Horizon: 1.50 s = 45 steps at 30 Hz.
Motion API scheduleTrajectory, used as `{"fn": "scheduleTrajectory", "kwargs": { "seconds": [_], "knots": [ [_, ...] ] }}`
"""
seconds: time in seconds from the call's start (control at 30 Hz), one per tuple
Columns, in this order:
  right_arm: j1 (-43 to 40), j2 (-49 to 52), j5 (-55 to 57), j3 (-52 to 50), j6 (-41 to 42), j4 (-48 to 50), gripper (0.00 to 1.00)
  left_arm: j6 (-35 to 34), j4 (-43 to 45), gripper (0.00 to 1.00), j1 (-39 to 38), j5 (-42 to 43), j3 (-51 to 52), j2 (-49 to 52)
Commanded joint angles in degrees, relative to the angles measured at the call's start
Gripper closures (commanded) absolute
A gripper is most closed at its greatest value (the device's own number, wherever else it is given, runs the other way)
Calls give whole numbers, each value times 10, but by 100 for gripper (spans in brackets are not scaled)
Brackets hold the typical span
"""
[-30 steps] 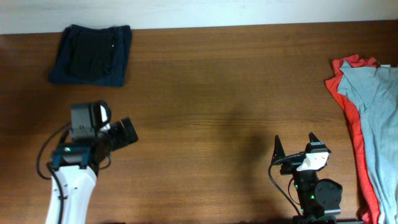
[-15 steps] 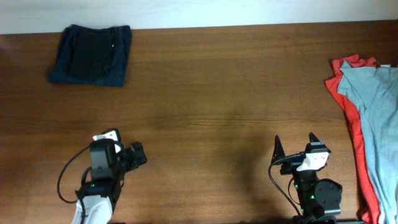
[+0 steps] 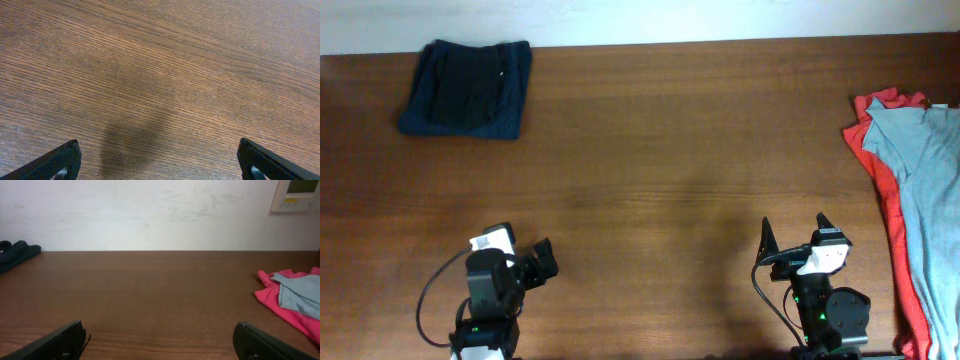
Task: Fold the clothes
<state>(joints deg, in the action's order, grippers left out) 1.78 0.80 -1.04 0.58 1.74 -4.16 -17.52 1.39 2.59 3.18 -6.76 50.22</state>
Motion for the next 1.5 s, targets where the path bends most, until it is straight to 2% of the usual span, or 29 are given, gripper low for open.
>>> {"fn": "scheduleTrajectory", "kwargs": {
  "seconds": [0.0, 0.23, 0.53, 1.3, 1.47],
  "knots": [
    [-3, -4, 7, -3, 7, -4, 1, 4, 8, 1, 0, 7, 21, -28],
    [-3, -4, 7, -3, 7, -4, 1, 2, 14, 1, 0, 11, 63, -107],
    [-3, -4, 7, -3, 7, -4, 1, 3, -58, 1, 1, -2, 63, -215],
    [-3, -4, 7, -3, 7, -4, 1, 5, -59, 1, -7, 0, 63, -492],
    [-3, -4, 7, -3, 7, -4, 1, 60, -59, 0, -41, -3, 63, -499]
  ]
}}
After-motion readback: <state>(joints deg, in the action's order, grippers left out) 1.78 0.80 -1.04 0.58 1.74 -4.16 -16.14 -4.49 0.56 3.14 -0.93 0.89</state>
